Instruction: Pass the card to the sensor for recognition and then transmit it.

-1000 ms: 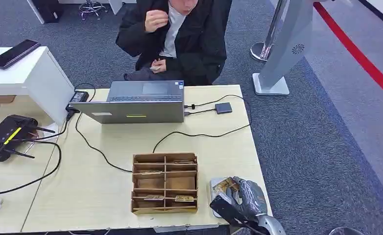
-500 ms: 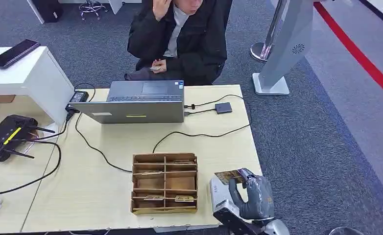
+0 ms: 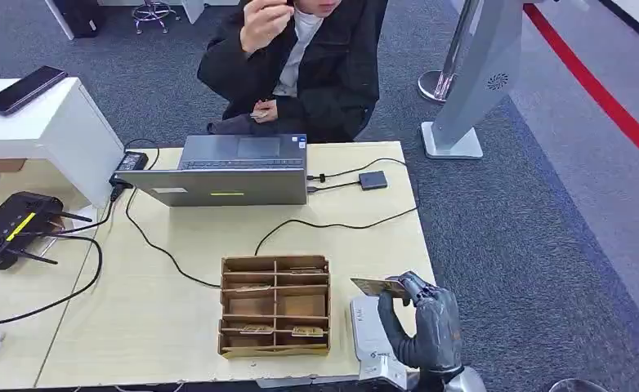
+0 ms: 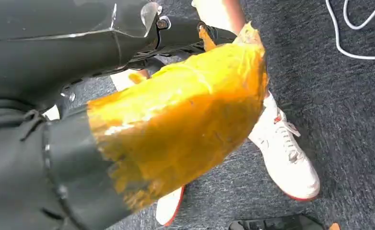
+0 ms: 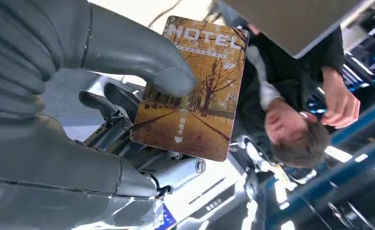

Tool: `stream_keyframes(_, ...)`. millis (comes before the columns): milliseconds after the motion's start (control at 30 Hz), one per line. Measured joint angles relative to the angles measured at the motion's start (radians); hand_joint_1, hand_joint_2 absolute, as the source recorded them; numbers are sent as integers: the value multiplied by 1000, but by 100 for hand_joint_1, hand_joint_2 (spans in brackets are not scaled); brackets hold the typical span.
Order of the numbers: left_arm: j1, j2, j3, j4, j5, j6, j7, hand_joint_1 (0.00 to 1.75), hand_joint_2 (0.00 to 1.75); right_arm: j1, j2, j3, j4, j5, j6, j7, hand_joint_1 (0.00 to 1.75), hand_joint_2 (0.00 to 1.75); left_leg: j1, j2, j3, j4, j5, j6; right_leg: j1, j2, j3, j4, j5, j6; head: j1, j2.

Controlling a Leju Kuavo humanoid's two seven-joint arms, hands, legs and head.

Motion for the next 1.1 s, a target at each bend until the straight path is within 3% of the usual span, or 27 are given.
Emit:
stream_keyframes(500,-1,3,0,0,-18,-6,-6,0,0,-82,21,6,-40,40,25,-66,175,175,0,0,0,0,0,0,0,0,0,0,0,0,0,0)
stream_keyframes(1100,-6,10,-10,0,-52,-27,2,0,0,-375,80,77,72,78,217,48,175,175,0,0,0,0,1,0,0,0,0,1,0,0,0,0)
